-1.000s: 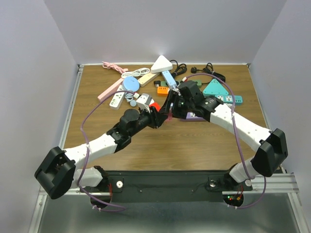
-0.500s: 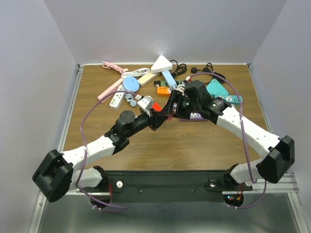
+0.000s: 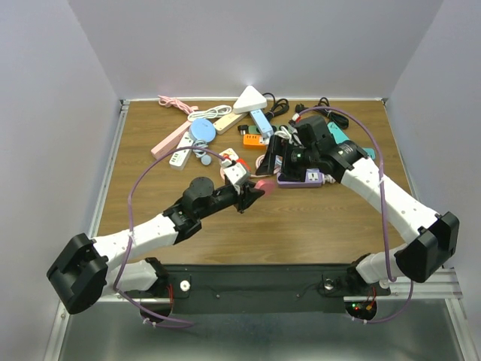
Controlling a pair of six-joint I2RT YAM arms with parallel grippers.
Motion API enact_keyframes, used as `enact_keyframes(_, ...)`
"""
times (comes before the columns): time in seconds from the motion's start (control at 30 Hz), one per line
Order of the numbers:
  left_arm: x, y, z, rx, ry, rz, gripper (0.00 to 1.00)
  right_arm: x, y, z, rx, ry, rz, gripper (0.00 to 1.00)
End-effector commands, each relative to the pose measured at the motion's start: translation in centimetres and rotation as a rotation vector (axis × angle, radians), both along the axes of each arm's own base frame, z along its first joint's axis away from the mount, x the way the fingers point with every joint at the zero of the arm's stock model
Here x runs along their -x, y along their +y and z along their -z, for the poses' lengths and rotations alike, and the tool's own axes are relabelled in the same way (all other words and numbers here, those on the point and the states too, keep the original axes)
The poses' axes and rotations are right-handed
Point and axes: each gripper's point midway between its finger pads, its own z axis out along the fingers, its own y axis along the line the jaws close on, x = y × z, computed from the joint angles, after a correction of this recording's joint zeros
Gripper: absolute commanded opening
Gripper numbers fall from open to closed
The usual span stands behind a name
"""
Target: Insert the plug
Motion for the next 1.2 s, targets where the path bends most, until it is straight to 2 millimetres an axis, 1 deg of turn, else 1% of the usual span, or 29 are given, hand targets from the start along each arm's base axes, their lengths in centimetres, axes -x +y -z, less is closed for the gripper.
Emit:
enact_keyframes(0.0,0.4,0.1,-2.5,0.046,-0.080,0.012,0.00,1.5,0.8,-1.3,-0.038,-0.005,-0.125,0.93)
enact_keyframes(0.07,0.5,0.1,-2.8,0.051,-0.083,0.016,0.00,2.3,1.0,-1.3,-0.056,0.012,-0.164,0.93)
enact_keyframes(0.23,0.6,0.1,-2.9,0.053,-0.083,0.016,0.00,3.3,1.1,-0.8,-0.072,0.044,-0.202,0.91)
enact_keyframes(0.37,0.7,0.0,-2.9,0.056,-0.081,0.022,0.00,3.6,1.0,-0.6,-0.072,0.047,-0.207,0.89)
enact_keyframes(0.43,0.8,0.0,-3.2,0.061,-0.085,0.022,0.00,3.3,0.9,-0.5,-0.063,0.037,-0.203,0.89)
enact_keyframes(0.57,1.0,-0.1,-3.5,0.066,-0.089,0.028,0.00,3.4,1.2,-0.4,-0.068,0.045,-0.218,0.78)
enact_keyframes(0.63,1.1,-0.1,-3.4,0.065,-0.088,0.030,0.00,3.2,1.0,0.1,-0.053,0.045,-0.206,0.72)
enact_keyframes(0.67,1.1,-0.1,-3.4,0.065,-0.086,0.027,0.00,3.3,0.9,0.1,-0.052,0.046,-0.206,0.64)
enact_keyframes(0.7,1.1,-0.1,-3.4,0.065,-0.086,0.025,0.00,3.3,0.9,0.1,-0.053,0.045,-0.205,0.60)
enact_keyframes(0.83,1.0,-0.2,-3.1,0.059,-0.077,0.017,0.00,4.0,0.9,0.7,-0.060,0.072,-0.232,0.50)
enact_keyframes(0.9,0.8,-0.2,-3.1,0.060,-0.064,0.005,0.00,4.2,0.8,1.0,-0.055,0.075,-0.236,0.42)
enact_keyframes(0.93,0.6,-0.2,-3.1,0.061,-0.058,-0.004,0.05,4.2,0.7,1.1,-0.050,0.074,-0.228,0.39)
enact_keyframes(1.0,0.3,-0.1,-3.1,0.065,-0.052,-0.026,0.25,4.2,0.5,1.5,-0.037,0.072,-0.223,0.24)
enact_keyframes(1.03,0.1,0.0,-3.1,0.068,-0.046,-0.037,0.36,4.1,0.4,1.9,-0.028,0.074,-0.220,0.03)
enact_keyframes(1.07,0.2,0.0,-3.1,0.070,-0.042,-0.037,0.44,4.0,0.4,2.1,-0.023,0.075,-0.217,0.00)
enact_keyframes(1.1,-0.1,0.1,-3.3,0.074,-0.044,-0.052,0.61,3.9,0.3,2.5,-0.018,0.074,-0.212,0.00)
enact_keyframes(1.17,-0.3,0.2,-3.4,0.084,-0.037,-0.071,0.73,3.4,0.0,3.0,0.000,0.065,-0.192,0.00)
